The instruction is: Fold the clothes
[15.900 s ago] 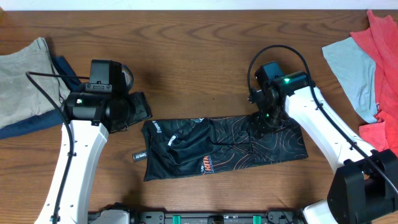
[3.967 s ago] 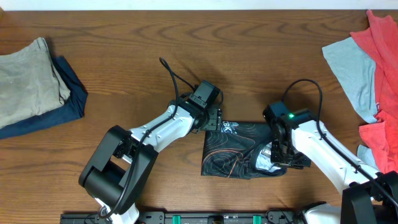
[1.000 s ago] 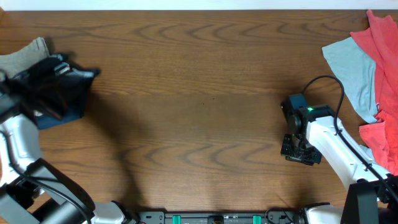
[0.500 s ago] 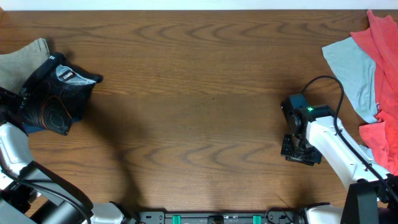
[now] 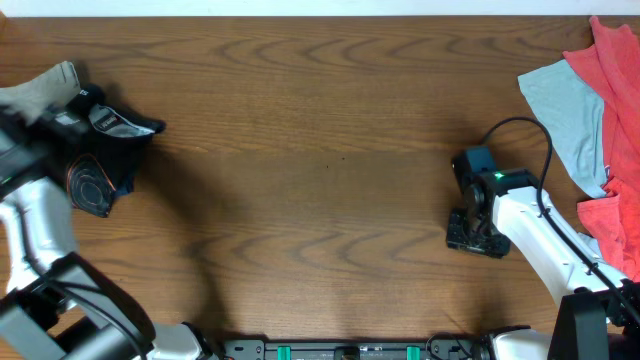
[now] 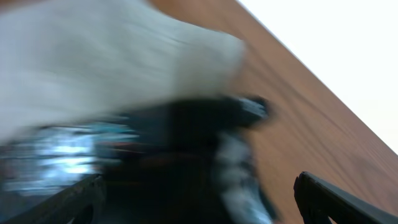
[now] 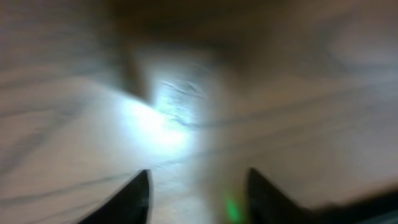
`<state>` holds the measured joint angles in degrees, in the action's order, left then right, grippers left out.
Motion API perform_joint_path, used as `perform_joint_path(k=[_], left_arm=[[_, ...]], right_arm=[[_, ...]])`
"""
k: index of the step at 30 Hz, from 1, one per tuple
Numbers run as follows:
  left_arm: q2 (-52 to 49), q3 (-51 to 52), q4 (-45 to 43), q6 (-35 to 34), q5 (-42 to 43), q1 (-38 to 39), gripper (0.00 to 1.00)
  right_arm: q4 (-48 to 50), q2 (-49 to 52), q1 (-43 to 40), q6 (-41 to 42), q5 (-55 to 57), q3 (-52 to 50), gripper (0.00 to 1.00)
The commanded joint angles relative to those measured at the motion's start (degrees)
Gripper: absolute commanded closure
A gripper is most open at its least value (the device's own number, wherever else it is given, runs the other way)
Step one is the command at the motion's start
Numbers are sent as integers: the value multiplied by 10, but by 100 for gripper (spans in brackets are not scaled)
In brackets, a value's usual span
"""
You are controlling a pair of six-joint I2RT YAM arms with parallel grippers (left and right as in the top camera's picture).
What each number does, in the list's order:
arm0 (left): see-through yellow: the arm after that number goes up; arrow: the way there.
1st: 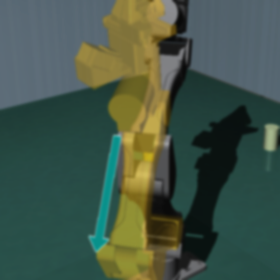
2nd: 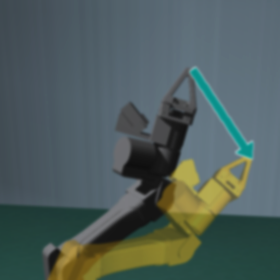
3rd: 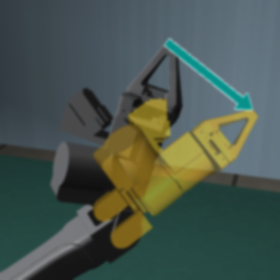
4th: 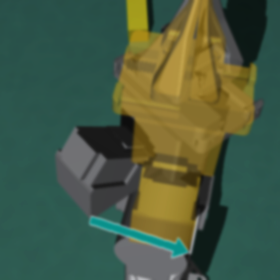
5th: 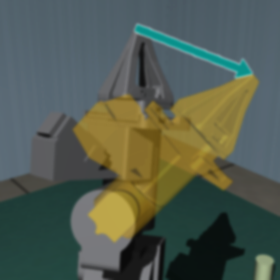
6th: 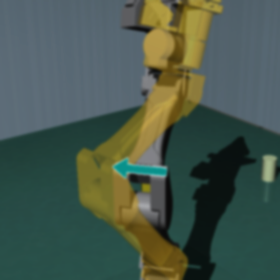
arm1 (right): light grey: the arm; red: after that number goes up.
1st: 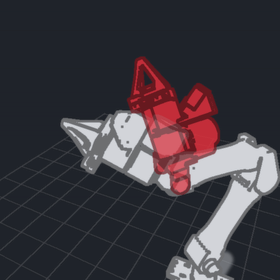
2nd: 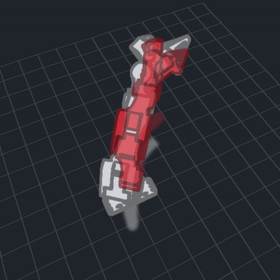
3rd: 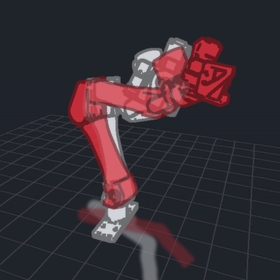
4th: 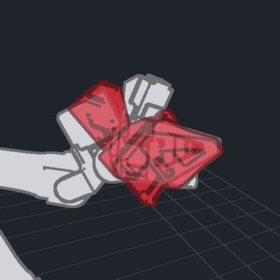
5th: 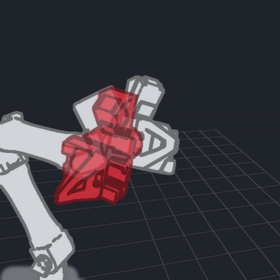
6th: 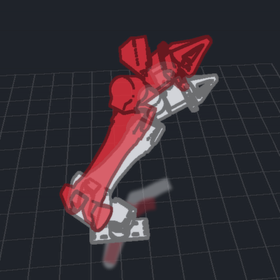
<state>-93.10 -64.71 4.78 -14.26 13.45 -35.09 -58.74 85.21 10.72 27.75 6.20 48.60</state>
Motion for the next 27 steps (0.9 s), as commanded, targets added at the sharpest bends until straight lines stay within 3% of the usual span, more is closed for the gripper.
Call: perform_joint_path(k=[1, 6, 9, 12, 18, 27], left_arm=[[-2, -20, 13, 39, 21, 84, 2], [-9, -20, 76, 42, -4, 230, 2], [-13, -19, 137, 42, -16, 329, 2], [-13, -19, 189, 42, -28, 392, 2], [-8, -19, 375, 42, -28, 470, 2], [22, -19, 597, 37, -50, 469, 2]], right_arm=[[33, -10, -4, -34, -73, 9, 40], [110, -10, -4, -88, -171, 9, 23], [144, -10, -7, -99, -187, 10, 10], [145, -10, -15, -129, -186, 16, 4], [80, -10, -46, -176, -184, 72, 1], [-9, -52, -96, -178, -184, 129, 1]])
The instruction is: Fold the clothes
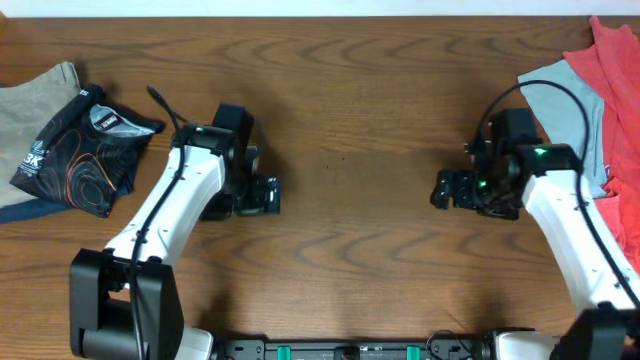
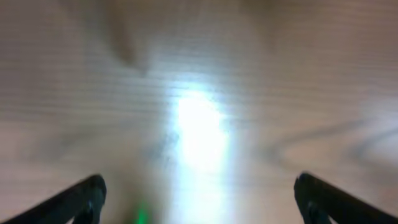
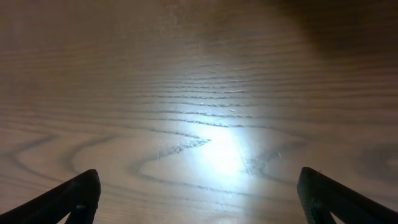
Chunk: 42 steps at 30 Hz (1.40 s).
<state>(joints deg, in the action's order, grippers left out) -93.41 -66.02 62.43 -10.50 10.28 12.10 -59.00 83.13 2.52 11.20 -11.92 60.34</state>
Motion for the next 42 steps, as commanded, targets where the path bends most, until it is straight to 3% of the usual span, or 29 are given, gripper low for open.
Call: perform_joint_path(k=[1, 6, 13, 17, 22, 42], left_arm=[[33, -6, 35, -12, -36, -3, 2], [109, 7, 56, -31, -83, 0, 2], [329, 72, -24, -31, -87, 31, 2], [457, 117, -52, -31, -129, 56, 2], [558, 149, -79, -31, -146, 56, 2], [591, 149, -73, -31, -146, 56, 3]], right_arm=[[-9, -44, -16, -12, -2, 11, 1], [-24, -136, -18, -10, 37, 8, 1], [7, -306, -17, -10, 76, -45, 1], [33, -419, -17, -10, 90, -92, 1], [33, -496, -17, -10, 87, -102, 1], [23, -521, -17, -10, 87, -102, 1]])
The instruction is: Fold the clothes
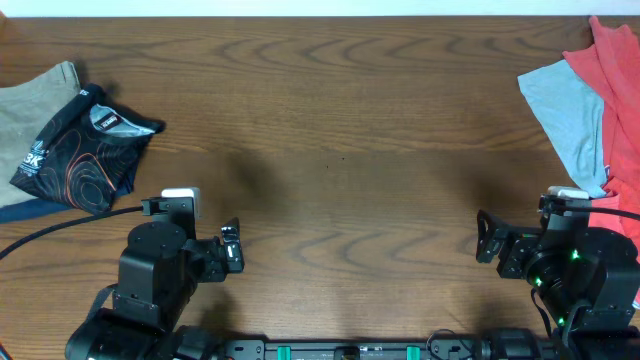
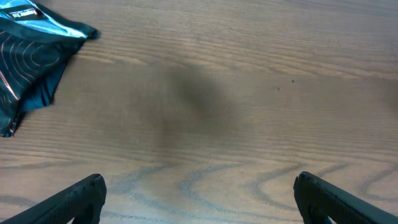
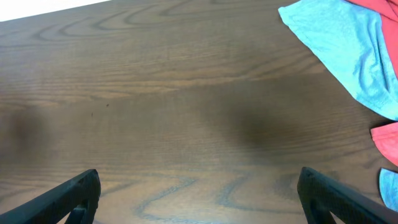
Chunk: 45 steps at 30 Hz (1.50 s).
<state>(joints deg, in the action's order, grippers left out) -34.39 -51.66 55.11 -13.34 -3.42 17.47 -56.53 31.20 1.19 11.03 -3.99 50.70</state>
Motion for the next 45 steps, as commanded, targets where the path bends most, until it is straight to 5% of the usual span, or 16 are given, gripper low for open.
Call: perform_joint_path(k=[1, 16, 26, 45], left_arm=[[0, 5, 1, -3, -9, 2, 2], [0, 5, 1, -3, -9, 2, 2], [0, 5, 1, -3, -9, 2, 2], [0, 5, 1, -3, -9, 2, 2]], right_arm=[[-2, -2, -4, -8, 7, -6, 1], [-6, -116, 16, -21, 47, -46, 1], [208, -309, 19, -30, 31, -254, 1], [562, -309, 19, -43, 38, -504, 1]])
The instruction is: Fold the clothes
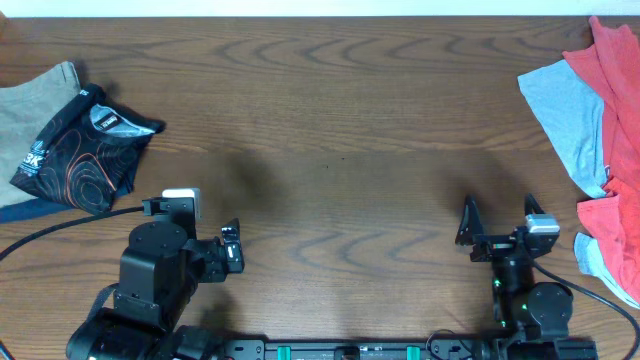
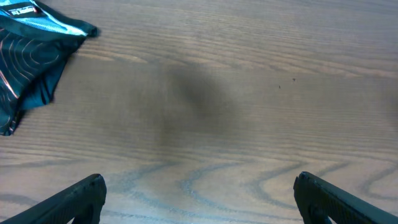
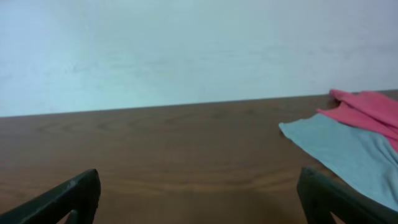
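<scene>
A folded black garment with orange line print (image 1: pixel 75 150) lies on a khaki garment (image 1: pixel 30 95) at the far left; its teal-edged corner (image 2: pixel 31 37) shows in the left wrist view. A light blue shirt (image 1: pixel 565 105) and red clothes (image 1: pixel 615 60) lie loose at the right edge, and the right wrist view shows the blue shirt (image 3: pixel 348 152) and red cloth (image 3: pixel 367 106) too. My left gripper (image 1: pixel 230 258) (image 2: pixel 199 199) is open and empty by the front edge. My right gripper (image 1: pixel 500 225) (image 3: pixel 199 196) is open and empty, facing the back wall.
Bare wooden table top (image 1: pixel 340 150) stretches between the two piles. A blue garment edge (image 1: pixel 20 210) peeks from under the left stack. More red cloth (image 1: pixel 610 220) lies beside the right arm. A pale wall (image 3: pixel 186 50) stands behind the table.
The right arm has drawn back toward the front edge, and its camera now looks level along the table at the wall instead of down. The left arm has not moved.
At first my left gripper was at the far-left stack by the black garment, the right low over the table. Then both hung open over the middle, the black garment lying on the khaki one. Then both sat back at the front edge, where they remain.
</scene>
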`<state>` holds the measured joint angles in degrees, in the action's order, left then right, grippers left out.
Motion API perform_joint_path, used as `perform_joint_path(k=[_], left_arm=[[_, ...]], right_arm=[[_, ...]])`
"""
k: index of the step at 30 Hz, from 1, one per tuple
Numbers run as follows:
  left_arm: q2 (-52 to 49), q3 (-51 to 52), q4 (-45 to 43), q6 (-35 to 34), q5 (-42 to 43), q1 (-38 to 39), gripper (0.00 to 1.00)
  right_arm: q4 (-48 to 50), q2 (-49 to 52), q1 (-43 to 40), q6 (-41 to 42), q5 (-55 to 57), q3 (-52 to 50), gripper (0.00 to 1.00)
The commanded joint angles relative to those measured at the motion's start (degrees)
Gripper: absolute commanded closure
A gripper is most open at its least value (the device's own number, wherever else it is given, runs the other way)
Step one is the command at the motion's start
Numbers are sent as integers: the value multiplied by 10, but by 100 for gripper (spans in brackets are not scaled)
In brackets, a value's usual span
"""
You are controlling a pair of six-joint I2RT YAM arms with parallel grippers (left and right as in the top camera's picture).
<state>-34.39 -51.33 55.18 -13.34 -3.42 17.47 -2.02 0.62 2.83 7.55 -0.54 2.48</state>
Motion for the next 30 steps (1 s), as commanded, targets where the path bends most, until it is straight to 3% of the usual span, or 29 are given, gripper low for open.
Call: perform_joint_path(k=[1, 30], left_arm=[[0, 2, 0, -3, -9, 2, 2], [0, 2, 0, -3, -9, 2, 2]], right_arm=[[6, -3, 3, -8, 5, -22, 1], [-23, -3, 3, -29, 3, -22, 1]])
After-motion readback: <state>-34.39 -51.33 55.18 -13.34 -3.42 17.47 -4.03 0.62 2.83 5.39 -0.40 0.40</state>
